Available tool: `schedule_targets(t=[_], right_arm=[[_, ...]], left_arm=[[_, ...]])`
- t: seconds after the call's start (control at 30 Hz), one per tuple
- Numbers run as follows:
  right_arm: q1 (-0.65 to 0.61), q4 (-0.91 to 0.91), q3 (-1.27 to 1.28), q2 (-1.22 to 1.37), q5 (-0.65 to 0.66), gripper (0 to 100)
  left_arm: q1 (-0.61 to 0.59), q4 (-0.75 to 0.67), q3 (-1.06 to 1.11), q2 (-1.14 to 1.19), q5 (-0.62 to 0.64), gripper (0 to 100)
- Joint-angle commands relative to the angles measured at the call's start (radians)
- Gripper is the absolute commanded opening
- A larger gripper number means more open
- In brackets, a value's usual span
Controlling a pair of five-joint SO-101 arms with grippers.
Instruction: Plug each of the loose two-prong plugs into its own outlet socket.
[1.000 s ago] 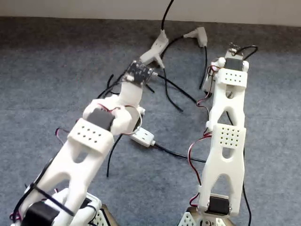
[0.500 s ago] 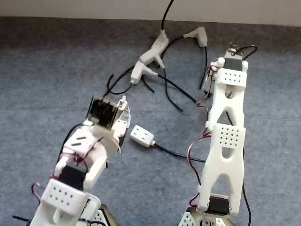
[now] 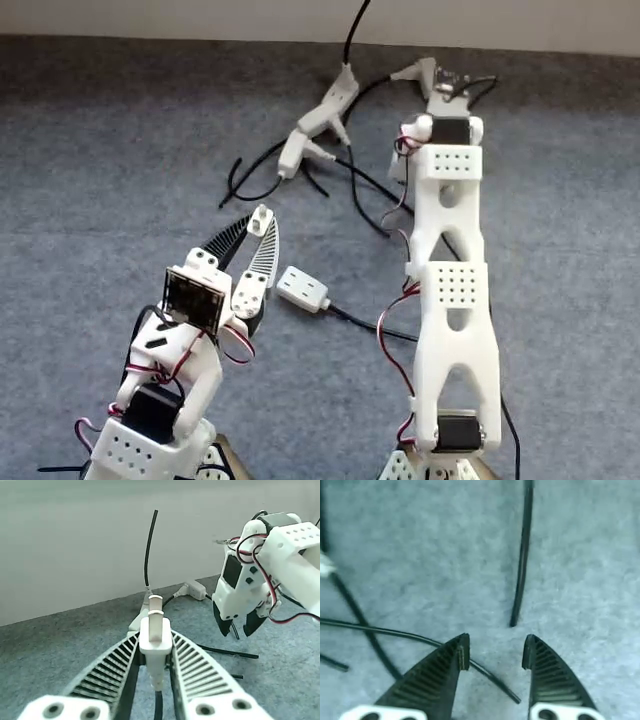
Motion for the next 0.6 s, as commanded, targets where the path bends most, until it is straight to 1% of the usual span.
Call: schedule_targets(t=[0.0,0.17,0.23,0.33,0.37,0.4,0.57], right_arm=[[-0.033,0.027,-0.108,-0.211,-0.003,17.7],[-0.096,0.059,-0.107,-0.398,-0.003,16.4],[-0.133,0.059,-0.101,-0.481,-0.003,11.7],[-0.196,0.062,-0.099,-0.575,-0.003,0.9],[-0.211,0.062,-0.099,-0.601,-0.003,0.3],[-0.223,0.064,-0.099,-0.624,-0.003,1.5],[-0.269,0.064,-0.099,-0.717,-0.003,0.6]], left_arm=[[0.013,-0.026,-0.008,-0.016,0.006,1],[0.012,-0.031,-0.002,-0.016,0.006,1],[0.012,-0.051,-0.001,-0.015,0.006,1],[-0.007,-0.060,-0.001,-0.015,0.008,1],[-0.018,-0.084,-0.001,-0.015,0.018,1],[-0.031,-0.117,0.001,-0.015,0.048,1],[-0.125,-0.227,0.027,-0.015,0.262,1]])
